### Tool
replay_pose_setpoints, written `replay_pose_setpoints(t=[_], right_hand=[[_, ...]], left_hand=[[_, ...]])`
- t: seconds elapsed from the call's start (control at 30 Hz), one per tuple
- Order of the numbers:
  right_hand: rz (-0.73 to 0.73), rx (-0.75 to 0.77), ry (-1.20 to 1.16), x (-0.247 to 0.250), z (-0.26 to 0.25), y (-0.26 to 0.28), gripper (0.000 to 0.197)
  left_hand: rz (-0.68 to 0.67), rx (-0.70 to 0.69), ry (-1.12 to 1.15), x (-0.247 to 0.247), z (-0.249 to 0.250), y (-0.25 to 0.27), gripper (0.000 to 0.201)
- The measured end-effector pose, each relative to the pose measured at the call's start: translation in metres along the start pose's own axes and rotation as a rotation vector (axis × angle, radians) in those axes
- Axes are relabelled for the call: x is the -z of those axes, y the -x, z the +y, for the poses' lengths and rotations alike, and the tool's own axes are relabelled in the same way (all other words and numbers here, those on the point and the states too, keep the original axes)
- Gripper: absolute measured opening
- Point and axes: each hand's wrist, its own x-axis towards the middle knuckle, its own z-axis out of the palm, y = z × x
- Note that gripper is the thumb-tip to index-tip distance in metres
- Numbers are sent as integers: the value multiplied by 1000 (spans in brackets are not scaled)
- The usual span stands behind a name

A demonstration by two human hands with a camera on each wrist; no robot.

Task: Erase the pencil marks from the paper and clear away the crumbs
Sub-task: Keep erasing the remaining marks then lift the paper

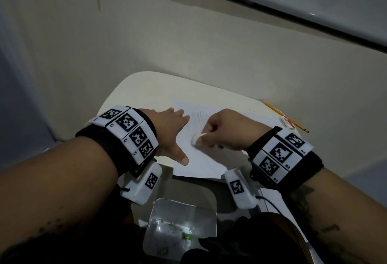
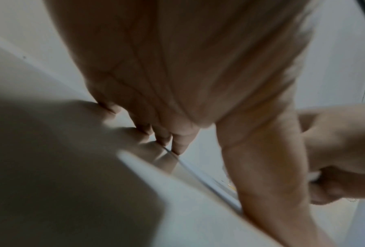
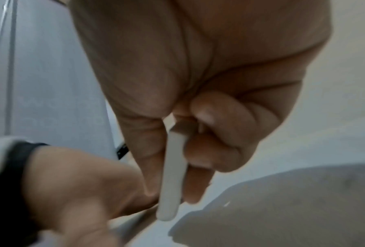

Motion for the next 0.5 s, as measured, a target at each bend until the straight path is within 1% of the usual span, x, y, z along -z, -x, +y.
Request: replay_pose_setpoints(t=[0.07,0.1,0.23,0.3,0.37,0.43,0.5], right_hand=[[-68,46,21,-10,-9,2,28],[-71,43,49,-10,-9,1,29],[21,-72,173,12,3,-9,38],[46,-74,159,16,2,-10,35],[-17,-1,92,8,-6,-8,30],[-98,42,85,-3,-14,-5,30],[-89,8,134,-2,-12,-8,33]], left_hand=[[-2,0,-6,-1,-1,-1,120],[-3,1,-10,-1,0,-1,120],[3,2,-19,1,2,2,116],[-1,5,-21,2,3,4,115],[-12,4,-20,2,2,3,118],[-14,3,-16,2,2,2,119],[-21,5,-21,2,2,2,120]])
